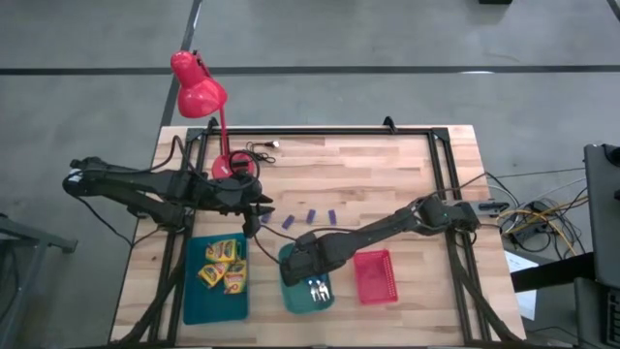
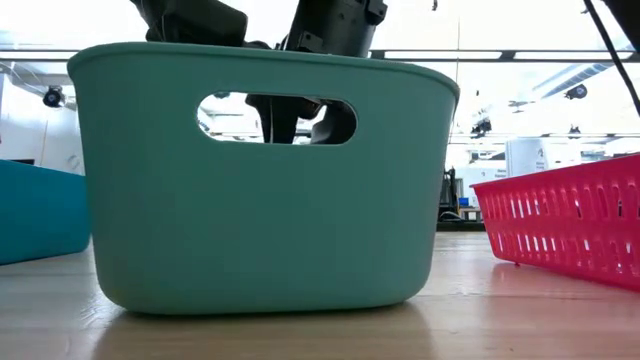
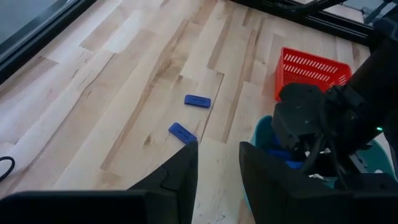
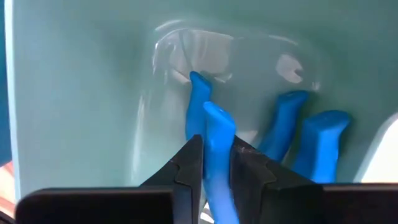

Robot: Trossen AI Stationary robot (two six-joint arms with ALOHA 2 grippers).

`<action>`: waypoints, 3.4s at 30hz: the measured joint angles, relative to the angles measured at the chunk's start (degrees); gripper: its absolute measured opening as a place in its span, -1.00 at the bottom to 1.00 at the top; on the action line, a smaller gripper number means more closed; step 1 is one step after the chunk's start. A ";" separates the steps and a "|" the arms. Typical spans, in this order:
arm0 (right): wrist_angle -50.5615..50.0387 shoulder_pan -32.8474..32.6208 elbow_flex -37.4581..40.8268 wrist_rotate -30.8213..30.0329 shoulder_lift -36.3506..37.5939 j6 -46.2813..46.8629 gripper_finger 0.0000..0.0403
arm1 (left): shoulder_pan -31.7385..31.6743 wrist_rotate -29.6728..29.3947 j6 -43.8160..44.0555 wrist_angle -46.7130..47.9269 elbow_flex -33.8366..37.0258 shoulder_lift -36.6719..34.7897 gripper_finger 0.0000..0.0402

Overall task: Pick & Place School Supplies
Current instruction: Put the blue ticket punch into the green bin, then put the purple eraser into the red bin

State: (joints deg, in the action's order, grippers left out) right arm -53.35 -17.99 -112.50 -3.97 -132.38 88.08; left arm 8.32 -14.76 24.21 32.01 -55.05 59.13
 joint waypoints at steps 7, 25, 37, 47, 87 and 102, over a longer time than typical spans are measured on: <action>0.21 0.38 0.02 -0.07 0.02 -0.26 -0.67 | 0.01 0.21 0.00 0.04 0.00 0.00 -0.39; 1.37 1.15 0.02 -0.71 1.07 -1.73 -0.50 | 0.00 0.17 0.00 0.07 0.00 0.00 -0.39; -3.85 1.15 0.02 -7.15 5.14 -4.49 -0.45 | 0.00 0.12 0.00 0.11 0.00 0.00 -0.39; -14.98 1.13 -0.27 -12.76 10.63 -4.78 -0.46 | 0.00 -0.03 -0.01 0.09 0.00 0.00 -0.39; 2.46 19.75 30.99 -3.25 30.36 -23.81 -0.46 | 0.00 0.15 0.00 0.04 0.00 0.00 -0.39; 16.12 24.70 38.59 0.19 29.88 -24.65 -0.20 | 0.02 0.13 -0.01 0.07 0.00 0.00 -0.39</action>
State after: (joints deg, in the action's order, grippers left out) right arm -37.23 6.71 -73.92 -3.79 -102.50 63.43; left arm 8.34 -14.63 24.20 32.08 -55.05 59.13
